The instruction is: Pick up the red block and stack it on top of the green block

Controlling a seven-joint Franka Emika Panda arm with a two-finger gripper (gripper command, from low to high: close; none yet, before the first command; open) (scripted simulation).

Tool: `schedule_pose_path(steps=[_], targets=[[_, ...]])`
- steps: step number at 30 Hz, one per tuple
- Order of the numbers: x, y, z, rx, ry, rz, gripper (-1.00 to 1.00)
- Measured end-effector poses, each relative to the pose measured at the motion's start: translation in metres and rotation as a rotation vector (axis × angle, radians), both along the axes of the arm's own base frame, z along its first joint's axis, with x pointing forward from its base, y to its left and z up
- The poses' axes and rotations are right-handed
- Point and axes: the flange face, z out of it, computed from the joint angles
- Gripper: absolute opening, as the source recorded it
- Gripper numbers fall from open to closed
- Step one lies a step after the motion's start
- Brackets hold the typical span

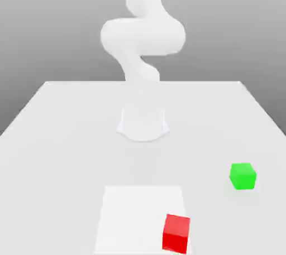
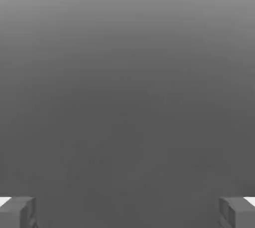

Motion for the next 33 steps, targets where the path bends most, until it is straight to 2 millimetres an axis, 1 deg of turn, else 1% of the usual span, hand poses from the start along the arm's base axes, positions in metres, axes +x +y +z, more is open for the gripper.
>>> schedule_pose_path(steps=[3, 7, 11, 14, 18, 22, 28, 33], targets=[[0.035, 0.005, -0.046, -0.043, 0.077, 0.129, 0.00], [0.072, 0.016, -0.110, -0.100, 0.169, 0.294, 0.00], [0.098, 0.030, -0.178, -0.161, 0.255, 0.456, 0.00], [0.110, 0.041, -0.230, -0.209, 0.316, 0.577, 0.00], [0.118, 0.055, -0.299, -0.279, 0.396, 0.738, 0.00], [0.115, 0.069, -0.366, -0.356, 0.472, 0.907, 0.00], [0.098, 0.069, -0.457, -0.476, 0.588, 1.133, 0.00], [0.095, 0.069, -0.523, -0.494, 0.603, 1.167, 0.00]])
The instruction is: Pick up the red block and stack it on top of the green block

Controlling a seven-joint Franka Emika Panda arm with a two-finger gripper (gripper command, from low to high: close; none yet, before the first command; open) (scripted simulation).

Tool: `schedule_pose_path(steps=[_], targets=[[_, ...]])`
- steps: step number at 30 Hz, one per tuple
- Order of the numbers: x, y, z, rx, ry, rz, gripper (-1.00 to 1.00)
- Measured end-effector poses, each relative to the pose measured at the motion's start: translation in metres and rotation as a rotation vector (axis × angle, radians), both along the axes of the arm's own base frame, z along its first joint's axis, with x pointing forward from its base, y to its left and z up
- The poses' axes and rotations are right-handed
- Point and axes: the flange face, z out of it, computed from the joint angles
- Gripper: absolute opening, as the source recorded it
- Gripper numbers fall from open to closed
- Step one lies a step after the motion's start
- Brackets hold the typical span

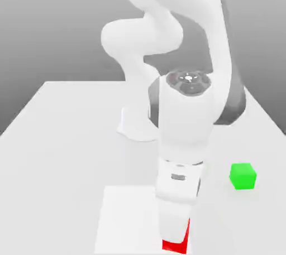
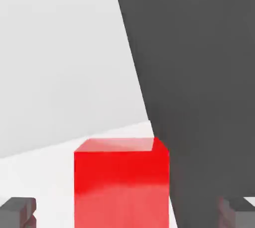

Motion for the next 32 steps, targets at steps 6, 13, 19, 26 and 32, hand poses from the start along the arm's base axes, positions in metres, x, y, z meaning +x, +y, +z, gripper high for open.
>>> schedule_pose_path(steps=[6, 13, 19, 26, 32], targets=[[-0.001, 0.000, -0.007, 0.000, 0.004, 0.000, -1.00], [-0.003, 0.005, 0.049, 0.002, 0.004, 0.008, -1.00], [-0.112, 0.151, 0.077, 0.022, 0.026, 0.271, -1.00], [-0.199, 0.204, 0.062, 0.000, 0.004, 0.422, -1.00], [-0.200, 0.202, 0.032, -0.001, 0.003, 0.419, 1.00]])
